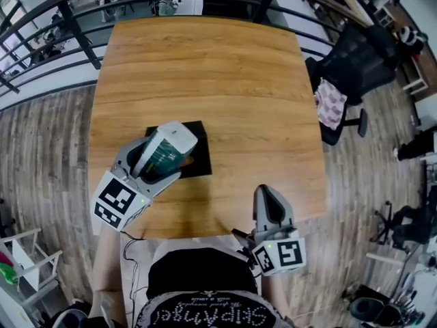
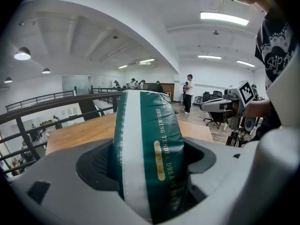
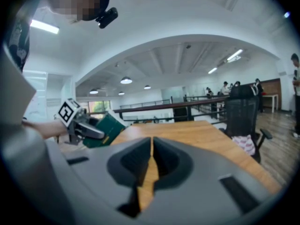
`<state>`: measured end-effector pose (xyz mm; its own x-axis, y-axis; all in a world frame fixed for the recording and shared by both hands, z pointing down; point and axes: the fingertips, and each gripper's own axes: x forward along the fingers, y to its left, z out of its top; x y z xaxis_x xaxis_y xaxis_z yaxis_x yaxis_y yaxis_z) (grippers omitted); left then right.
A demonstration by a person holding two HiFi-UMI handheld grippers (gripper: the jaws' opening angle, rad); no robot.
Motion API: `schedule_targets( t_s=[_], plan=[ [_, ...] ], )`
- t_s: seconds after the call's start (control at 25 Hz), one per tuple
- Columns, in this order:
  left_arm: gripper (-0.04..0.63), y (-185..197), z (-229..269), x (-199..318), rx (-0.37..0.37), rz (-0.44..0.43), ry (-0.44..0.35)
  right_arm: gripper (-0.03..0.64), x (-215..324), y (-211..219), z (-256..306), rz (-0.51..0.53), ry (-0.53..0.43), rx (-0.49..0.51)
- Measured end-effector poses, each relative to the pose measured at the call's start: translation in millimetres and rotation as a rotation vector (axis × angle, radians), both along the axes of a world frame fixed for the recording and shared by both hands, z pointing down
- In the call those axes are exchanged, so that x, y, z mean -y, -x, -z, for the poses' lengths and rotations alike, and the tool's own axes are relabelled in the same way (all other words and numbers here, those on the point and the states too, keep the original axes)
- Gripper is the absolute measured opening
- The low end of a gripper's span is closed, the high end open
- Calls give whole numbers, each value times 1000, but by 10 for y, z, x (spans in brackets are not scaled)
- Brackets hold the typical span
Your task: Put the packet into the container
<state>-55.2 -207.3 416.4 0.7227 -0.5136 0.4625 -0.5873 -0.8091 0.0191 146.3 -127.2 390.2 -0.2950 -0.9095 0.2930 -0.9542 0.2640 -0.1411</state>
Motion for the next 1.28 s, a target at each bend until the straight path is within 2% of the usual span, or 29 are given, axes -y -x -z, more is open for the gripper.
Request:
schedule_targets(
  t_s=[0.28,1.12,1.28],
  plan=[
    [396,-262,-277,88,92,-113,8,38,1,-160,-62,-34,24,-1],
    [396,-292,-1081,-9,276,-299,123,38,13,-156,-160,-76,62,-2],
    [396,-290,-1263,-59,359,-386,146,38,34,-147,-180,-79,64,-2]
  ],
)
